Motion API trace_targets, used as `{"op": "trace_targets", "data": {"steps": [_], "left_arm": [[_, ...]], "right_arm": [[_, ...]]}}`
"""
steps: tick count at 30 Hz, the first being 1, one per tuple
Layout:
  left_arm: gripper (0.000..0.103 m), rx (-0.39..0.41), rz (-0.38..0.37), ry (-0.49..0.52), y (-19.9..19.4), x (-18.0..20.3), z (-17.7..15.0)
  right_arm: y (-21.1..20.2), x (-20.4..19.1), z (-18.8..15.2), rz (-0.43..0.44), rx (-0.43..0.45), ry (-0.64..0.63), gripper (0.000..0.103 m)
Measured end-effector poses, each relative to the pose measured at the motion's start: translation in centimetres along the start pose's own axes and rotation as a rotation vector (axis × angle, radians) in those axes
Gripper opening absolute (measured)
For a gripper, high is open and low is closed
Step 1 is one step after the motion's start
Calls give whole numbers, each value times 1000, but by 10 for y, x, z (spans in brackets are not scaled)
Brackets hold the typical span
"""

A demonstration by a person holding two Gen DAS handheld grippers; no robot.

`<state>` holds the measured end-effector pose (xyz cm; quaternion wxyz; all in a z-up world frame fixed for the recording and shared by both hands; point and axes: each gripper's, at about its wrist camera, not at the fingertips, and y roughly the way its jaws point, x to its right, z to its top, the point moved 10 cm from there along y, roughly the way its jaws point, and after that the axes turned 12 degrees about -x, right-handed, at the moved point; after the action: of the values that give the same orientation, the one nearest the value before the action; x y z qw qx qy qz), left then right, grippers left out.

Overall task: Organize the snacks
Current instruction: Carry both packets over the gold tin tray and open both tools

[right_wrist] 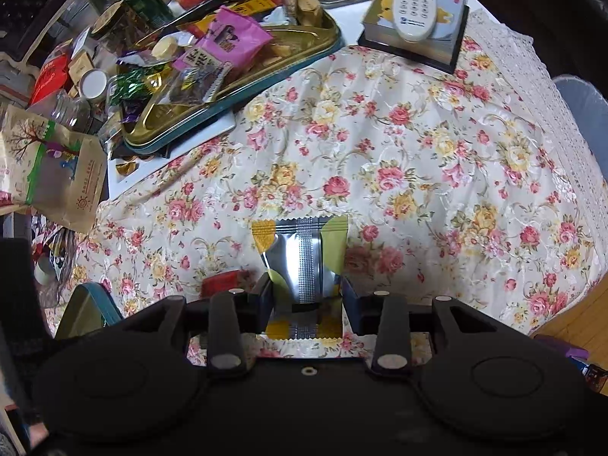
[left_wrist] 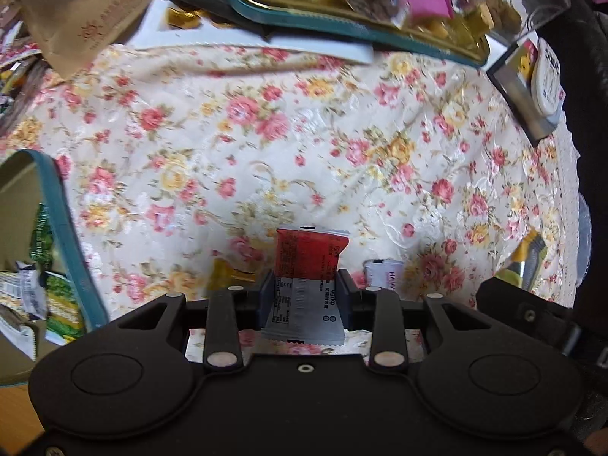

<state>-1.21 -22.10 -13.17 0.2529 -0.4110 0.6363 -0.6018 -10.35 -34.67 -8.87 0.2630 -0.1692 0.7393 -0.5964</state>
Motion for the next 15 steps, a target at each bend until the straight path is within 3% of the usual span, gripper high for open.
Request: {"op": "trace_targets", "data": {"steps": [9, 15], "left_arm": [[42, 96, 34, -53, -39, -65, 2], [43, 141, 48, -145, -62, -130, -1]], "right_arm": [[5, -62, -9, -18, 33, -117, 40], [10, -122, -31, -5, 47, -254, 40]]}}
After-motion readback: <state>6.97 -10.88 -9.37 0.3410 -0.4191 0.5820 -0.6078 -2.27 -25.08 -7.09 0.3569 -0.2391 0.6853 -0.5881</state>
